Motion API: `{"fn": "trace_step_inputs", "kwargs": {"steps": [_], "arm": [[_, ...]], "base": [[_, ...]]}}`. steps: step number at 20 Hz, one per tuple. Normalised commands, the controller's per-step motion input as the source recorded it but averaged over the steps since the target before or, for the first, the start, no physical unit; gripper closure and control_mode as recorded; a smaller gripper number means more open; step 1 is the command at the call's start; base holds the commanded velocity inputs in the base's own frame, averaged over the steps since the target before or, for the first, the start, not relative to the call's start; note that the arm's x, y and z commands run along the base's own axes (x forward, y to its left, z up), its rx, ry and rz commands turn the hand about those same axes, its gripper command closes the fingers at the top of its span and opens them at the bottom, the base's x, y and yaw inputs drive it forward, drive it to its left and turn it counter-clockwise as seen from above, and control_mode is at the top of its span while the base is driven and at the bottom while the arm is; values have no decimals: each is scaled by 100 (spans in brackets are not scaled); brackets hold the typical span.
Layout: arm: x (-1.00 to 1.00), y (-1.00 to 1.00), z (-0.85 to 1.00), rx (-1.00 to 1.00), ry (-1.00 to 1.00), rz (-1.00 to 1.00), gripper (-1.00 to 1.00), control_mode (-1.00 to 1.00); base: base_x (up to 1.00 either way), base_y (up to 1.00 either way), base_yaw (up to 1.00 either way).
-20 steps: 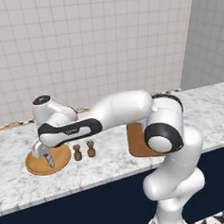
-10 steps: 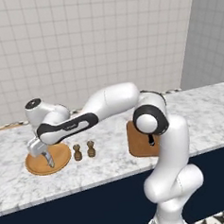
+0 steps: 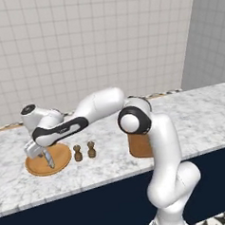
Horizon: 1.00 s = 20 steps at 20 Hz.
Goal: Pick up the knife from the drawer and place it on the cutting board. Then place the meat from the plate to the cutting board.
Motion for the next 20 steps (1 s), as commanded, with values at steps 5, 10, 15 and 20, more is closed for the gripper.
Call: {"fn": "trace_step_inputs", "kwargs": {"steps": [5,10,15,20], "arm": [[18,28,-29,0,0,0,-100,-100],[20,12,-32,0,0,0,-100,-100],[12,0,-29,0,0,0,-100,-100],[0,0,-33,2,0,0,-100,-100]], "base": [[0,0,0],[0,0,0],[0,0,0],[0,0,0]]}}
